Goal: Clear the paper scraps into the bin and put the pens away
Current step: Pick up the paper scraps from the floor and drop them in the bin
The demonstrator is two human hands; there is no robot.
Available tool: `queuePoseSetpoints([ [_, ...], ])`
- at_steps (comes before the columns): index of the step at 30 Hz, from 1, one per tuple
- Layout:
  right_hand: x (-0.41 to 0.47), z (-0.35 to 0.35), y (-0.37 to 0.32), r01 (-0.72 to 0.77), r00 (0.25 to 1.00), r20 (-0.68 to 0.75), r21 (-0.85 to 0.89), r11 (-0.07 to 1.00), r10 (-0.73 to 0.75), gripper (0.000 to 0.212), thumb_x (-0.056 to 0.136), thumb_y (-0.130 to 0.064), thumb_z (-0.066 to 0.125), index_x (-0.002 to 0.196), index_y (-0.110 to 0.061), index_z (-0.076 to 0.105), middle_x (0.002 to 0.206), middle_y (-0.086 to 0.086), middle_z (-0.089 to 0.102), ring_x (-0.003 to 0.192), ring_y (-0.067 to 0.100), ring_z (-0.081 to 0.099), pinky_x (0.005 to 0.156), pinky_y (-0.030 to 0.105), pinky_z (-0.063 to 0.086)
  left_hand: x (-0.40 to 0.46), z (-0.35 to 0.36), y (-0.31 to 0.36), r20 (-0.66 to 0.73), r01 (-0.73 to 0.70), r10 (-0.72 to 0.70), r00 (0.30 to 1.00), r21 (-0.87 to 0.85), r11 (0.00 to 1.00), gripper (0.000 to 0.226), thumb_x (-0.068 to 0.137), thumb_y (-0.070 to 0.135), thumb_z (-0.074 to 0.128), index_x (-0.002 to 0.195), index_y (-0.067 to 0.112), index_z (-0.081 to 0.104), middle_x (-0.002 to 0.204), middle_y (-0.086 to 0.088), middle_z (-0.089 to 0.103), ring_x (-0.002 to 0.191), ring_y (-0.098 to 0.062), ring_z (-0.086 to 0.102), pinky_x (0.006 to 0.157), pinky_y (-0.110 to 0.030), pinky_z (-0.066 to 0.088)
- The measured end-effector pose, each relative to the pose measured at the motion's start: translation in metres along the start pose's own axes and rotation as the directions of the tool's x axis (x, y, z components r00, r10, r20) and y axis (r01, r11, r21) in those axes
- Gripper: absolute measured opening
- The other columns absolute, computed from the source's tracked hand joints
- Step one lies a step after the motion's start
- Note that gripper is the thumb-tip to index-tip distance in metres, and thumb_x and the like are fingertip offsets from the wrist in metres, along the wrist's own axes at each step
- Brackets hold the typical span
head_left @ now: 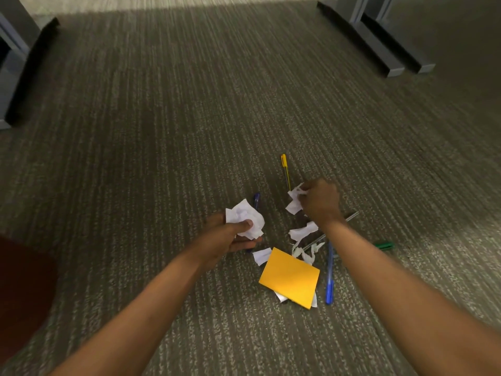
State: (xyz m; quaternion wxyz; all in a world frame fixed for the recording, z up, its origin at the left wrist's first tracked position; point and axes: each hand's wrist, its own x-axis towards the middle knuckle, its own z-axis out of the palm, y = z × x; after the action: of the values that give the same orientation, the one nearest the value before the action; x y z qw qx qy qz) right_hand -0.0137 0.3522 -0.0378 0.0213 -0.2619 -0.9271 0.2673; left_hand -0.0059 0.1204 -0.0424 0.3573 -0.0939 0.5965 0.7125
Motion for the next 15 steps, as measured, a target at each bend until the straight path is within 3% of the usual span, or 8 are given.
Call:
queuePoseSetpoints([
  [3, 0.001, 0.000, 0.008, 0.044, 0.999, -0.022, 0.008, 0.999, -0.044, 0.029, 0.086, -0.003, 0.061, 0.113, -0.002, 0.071, 0.108, 0.022, 0.072, 0.099, 0.035, 0.069, 0.073, 0.028, 0.045, 0.001, 0.003, 0.001, 0.007, 0.010, -0.011, 1.000, 0.028, 1.000, 0.016, 0.091, 0.006, 0.062, 0.105, 0.005, 0.067, 0.105, -0.018, 0.073, 0.090, -0.029, 0.074, 0.072, -0.035, 0.062],
  [6, -0.001, -0.012, 0.019, -0.047, 0.997, -0.045, 0.223, 0.974, 0.058, 0.030, 0.083, -0.010, 0.070, 0.112, -0.001, 0.071, 0.109, 0.019, 0.072, 0.099, 0.031, 0.068, 0.075, 0.027, 0.046, 0.001, 0.006, 0.001, 0.037, 0.010, -0.012, 0.999, 0.058, 0.998, 0.022, 0.092, 0.008, 0.060, 0.112, 0.000, 0.064, 0.108, -0.022, 0.072, 0.096, -0.033, 0.072, 0.075, -0.036, 0.062],
  [7, -0.005, -0.018, 0.021, -0.120, 0.990, -0.022, 0.360, 0.925, 0.138, 0.033, 0.082, -0.011, 0.073, 0.114, -0.002, 0.070, 0.110, 0.018, 0.072, 0.098, 0.031, 0.068, 0.076, 0.030, 0.050, 0.002, 0.006, 0.002, 0.053, 0.012, -0.015, 0.998, 0.060, 0.998, 0.023, 0.093, 0.008, 0.059, 0.113, 0.000, 0.064, 0.108, -0.022, 0.072, 0.097, -0.033, 0.072, 0.075, -0.036, 0.062],
  [9, -0.019, -0.030, 0.015, -0.253, 0.966, 0.131, 0.661, 0.707, 0.224, 0.034, 0.080, -0.008, 0.076, 0.113, -0.005, 0.067, 0.109, 0.016, 0.071, 0.093, 0.030, 0.070, 0.071, 0.039, 0.059, 0.002, 0.006, 0.002, 0.080, 0.022, -0.026, 0.996, 0.048, 0.999, 0.022, 0.094, 0.008, 0.057, 0.114, 0.000, 0.062, 0.108, -0.022, 0.072, 0.096, -0.033, 0.072, 0.074, -0.035, 0.062],
  [11, -0.036, -0.034, 0.001, -0.335, 0.941, 0.311, 0.784, 0.522, 0.138, 0.034, 0.076, -0.003, 0.077, 0.105, -0.012, 0.062, 0.101, 0.009, 0.072, 0.086, 0.027, 0.073, 0.060, 0.039, 0.061, 0.001, 0.008, 0.002, 0.112, 0.028, -0.032, 0.993, 0.041, 0.999, 0.021, 0.095, 0.007, 0.054, 0.114, 0.001, 0.062, 0.109, -0.023, 0.072, 0.098, -0.035, 0.071, 0.076, -0.036, 0.062],
  [12, -0.044, -0.032, -0.008, -0.367, 0.920, 0.386, 0.793, 0.486, 0.065, 0.038, 0.073, -0.001, 0.078, 0.104, -0.014, 0.059, 0.096, 0.006, 0.073, 0.082, 0.025, 0.075, 0.058, 0.038, 0.061, 0.001, 0.009, 0.003, 0.141, 0.022, -0.029, 0.990, 0.046, 0.999, 0.021, 0.096, 0.007, 0.053, 0.113, 0.003, 0.064, 0.108, -0.022, 0.072, 0.098, -0.034, 0.071, 0.077, -0.036, 0.062],
  [13, -0.052, -0.029, -0.017, -0.380, 0.899, 0.438, 0.785, 0.489, -0.004, 0.041, 0.072, 0.000, 0.079, 0.105, -0.013, 0.058, 0.090, 0.003, 0.074, 0.078, 0.022, 0.075, 0.056, 0.036, 0.060, -0.001, 0.010, 0.004, 0.178, 0.015, -0.023, 0.984, 0.046, 0.999, 0.023, 0.097, 0.008, 0.050, 0.114, 0.006, 0.066, 0.108, -0.020, 0.073, 0.098, -0.032, 0.072, 0.079, -0.037, 0.061],
  [15, -0.061, -0.017, -0.031, -0.324, 0.884, 0.460, 0.736, 0.595, -0.087, 0.041, 0.070, -0.001, 0.082, 0.104, -0.008, 0.059, 0.079, 0.000, 0.076, 0.071, 0.017, 0.075, 0.055, 0.034, 0.060, -0.003, 0.010, 0.008, 0.239, 0.021, -0.019, 0.971, -0.009, 1.000, 0.029, 0.100, 0.009, 0.041, 0.119, 0.009, 0.064, 0.110, -0.016, 0.073, 0.099, -0.029, 0.072, 0.079, -0.039, 0.061],
])
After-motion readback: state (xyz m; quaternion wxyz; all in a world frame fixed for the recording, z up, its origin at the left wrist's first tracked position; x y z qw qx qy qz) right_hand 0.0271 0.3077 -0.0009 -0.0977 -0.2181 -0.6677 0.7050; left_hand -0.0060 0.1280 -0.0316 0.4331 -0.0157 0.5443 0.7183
